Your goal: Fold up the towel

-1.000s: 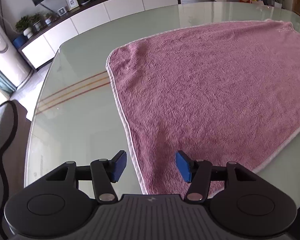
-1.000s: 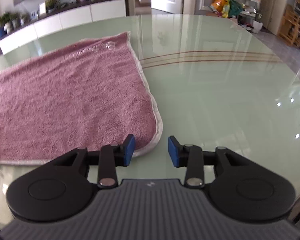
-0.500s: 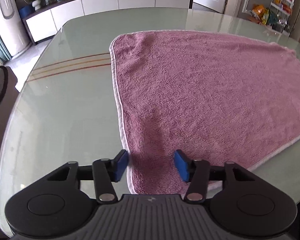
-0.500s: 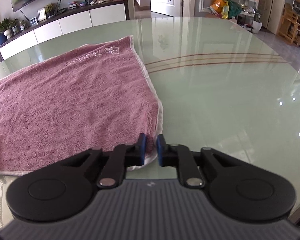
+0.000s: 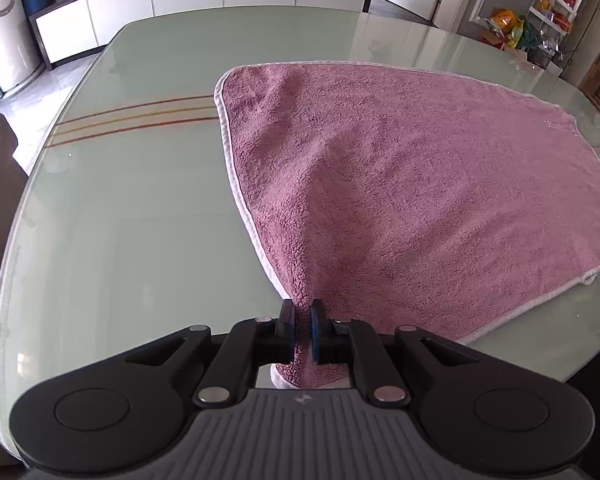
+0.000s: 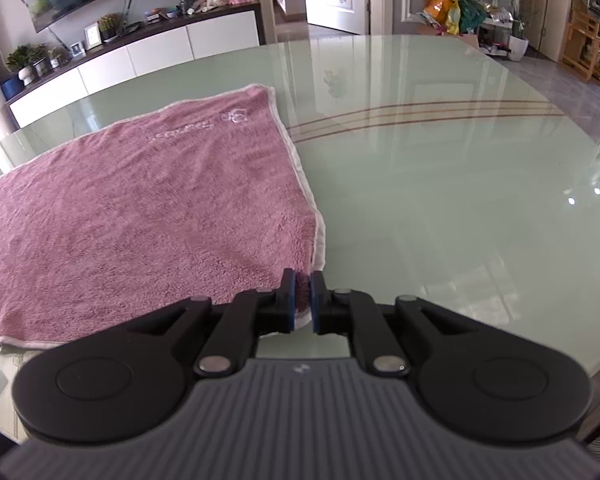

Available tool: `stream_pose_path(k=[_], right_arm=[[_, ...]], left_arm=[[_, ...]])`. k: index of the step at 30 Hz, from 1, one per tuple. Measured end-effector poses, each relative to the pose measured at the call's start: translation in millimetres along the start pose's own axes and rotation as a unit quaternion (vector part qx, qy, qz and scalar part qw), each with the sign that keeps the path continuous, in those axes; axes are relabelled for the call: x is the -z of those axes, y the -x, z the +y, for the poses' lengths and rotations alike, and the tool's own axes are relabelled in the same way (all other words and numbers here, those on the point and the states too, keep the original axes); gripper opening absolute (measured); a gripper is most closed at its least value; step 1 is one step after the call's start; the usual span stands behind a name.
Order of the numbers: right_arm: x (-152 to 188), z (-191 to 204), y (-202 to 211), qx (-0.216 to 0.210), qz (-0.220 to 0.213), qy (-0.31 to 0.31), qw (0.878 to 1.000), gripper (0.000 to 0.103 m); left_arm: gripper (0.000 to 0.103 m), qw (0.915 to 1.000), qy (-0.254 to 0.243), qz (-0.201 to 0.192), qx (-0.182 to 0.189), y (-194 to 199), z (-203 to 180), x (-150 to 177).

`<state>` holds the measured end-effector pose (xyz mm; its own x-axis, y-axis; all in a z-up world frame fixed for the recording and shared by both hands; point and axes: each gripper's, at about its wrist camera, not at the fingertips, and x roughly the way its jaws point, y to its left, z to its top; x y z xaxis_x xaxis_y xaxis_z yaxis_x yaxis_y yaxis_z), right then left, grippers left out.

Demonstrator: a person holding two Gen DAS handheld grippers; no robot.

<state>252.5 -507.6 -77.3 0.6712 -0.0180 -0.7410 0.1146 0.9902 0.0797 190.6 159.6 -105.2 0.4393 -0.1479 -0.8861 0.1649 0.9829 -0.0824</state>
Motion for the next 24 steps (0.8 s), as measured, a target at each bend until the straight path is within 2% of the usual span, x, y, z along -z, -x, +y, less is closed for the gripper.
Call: stream_pose_path(k=[7,11,13,14,15,16,18,24], right_arm=[[9.9,-4.2,2.8,-0.001,0.013,-0.008,1.0,0.007],[13.7,-3.4,-1.3,0.0,0.015,-0.009,1.0,0.007],[15.1,-1.7,-2.7,0.003,0.016,-0.008,1.0,0.013],[15.1,-1.4,-1.9,0.007,0.01,-0.009,1.0,0.019],[15.1,-1.1,-1.0,0.01,0.005,-0.01,1.0,0.03],[15.1,-0.8,-0.2,0.014,-0.001,-0.01,1.0,0.032],[15.5,-1.0,1.7,0.016,-0.01,-0.015,1.0,0.032],[15.2,-3.6,-4.1,0.033,-0.006,-0.021,0.999,0.033]], left_arm=[[0.01,0.9993,-0.022,0.028,-0.013,-5.6,-5.3,4.5],[0.024,0.9981,-0.036,0.033,-0.037,-4.5,-5.2,0.9],[0.03,0.9969,-0.05,0.031,-0.052,-2.9,-6.2,-2.2],[0.033,0.9959,-0.058,0.029,-0.062,-4.8,-9.5,-4.8],[0.037,0.9951,-0.064,0.026,-0.071,-3.9,-10.9,-4.6],[0.039,0.9942,-0.069,0.021,-0.08,-2.2,-11.8,-5.0],[0.049,0.9928,-0.074,0.011,-0.093,2.0,-12.1,-5.6],[0.051,0.9919,-0.081,-0.021,-0.096,11.3,-21.6,-9.9]])
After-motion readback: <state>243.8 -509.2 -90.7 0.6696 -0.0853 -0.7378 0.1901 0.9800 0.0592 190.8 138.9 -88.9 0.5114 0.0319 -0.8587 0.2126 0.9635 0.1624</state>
